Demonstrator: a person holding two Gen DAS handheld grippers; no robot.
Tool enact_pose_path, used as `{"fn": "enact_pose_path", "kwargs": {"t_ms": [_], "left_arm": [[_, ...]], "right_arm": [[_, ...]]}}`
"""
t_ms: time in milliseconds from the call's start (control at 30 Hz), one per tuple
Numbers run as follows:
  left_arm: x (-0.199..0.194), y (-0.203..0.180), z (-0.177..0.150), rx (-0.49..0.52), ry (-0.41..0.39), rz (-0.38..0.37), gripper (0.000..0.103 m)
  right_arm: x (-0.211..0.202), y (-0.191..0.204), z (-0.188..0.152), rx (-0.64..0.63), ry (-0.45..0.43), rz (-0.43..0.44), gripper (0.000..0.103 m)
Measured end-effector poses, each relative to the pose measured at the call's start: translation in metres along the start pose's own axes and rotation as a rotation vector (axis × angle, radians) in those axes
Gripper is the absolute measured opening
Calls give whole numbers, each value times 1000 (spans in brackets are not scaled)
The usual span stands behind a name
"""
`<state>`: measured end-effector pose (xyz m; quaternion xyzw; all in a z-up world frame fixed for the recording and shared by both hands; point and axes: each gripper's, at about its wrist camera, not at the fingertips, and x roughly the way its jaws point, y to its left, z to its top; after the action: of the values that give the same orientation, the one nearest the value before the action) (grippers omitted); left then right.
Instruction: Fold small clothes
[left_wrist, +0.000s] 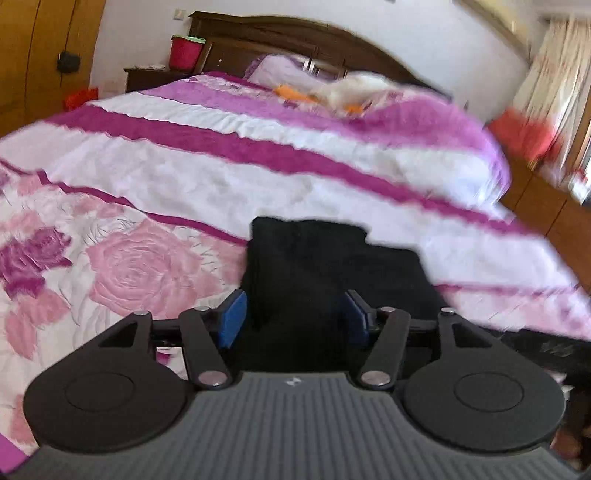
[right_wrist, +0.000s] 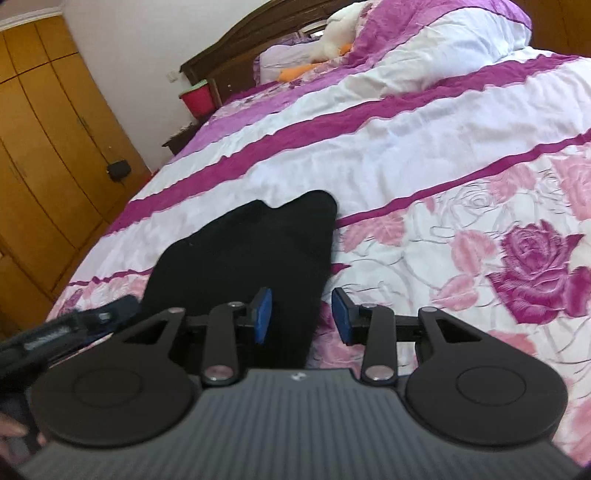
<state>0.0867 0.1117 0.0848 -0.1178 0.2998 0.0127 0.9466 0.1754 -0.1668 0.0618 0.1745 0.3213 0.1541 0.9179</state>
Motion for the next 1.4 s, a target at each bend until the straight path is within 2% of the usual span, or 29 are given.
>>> {"fn": "enact_pose_path", "kwargs": {"t_ms": [67,200,367,500,633,700,767,1000,1267,1400], "left_arm": [[13,-1,-6,65,51,120,64],[23,19,-19,37,85,165,65],[13,29,-17,13,74,117,65],[-14,31,-13,-25,54,9,65],[-30,20,-17,3,41,-47,65],[-29,13,-23,46,60,-41,65],[-21,10,-31,77,84,-4,66],[-17,24,-43,21,85,13,69],[-26,28,-37,-21,66,4,70],[-35,27,-28,-29,42,-13,71]], "right_arm": [[3,12,-5,-54,0,26,40],[12,30,-19,-156,-14,19,40],[8,24,-18,-118,-26,26,40],[-20,19,-18,-74,-63,55,40],[-32,22,-33,-88,-60,70,40],[-29,22,-40,-101,-62,59,48],[-22,17,-45,-77,-38,62,53],[-12,-4,-56,42,-6,112,73],[-21,-14,-54,113,-18,165,75],[-33,-20,-45,166,-53,202,76]]}}
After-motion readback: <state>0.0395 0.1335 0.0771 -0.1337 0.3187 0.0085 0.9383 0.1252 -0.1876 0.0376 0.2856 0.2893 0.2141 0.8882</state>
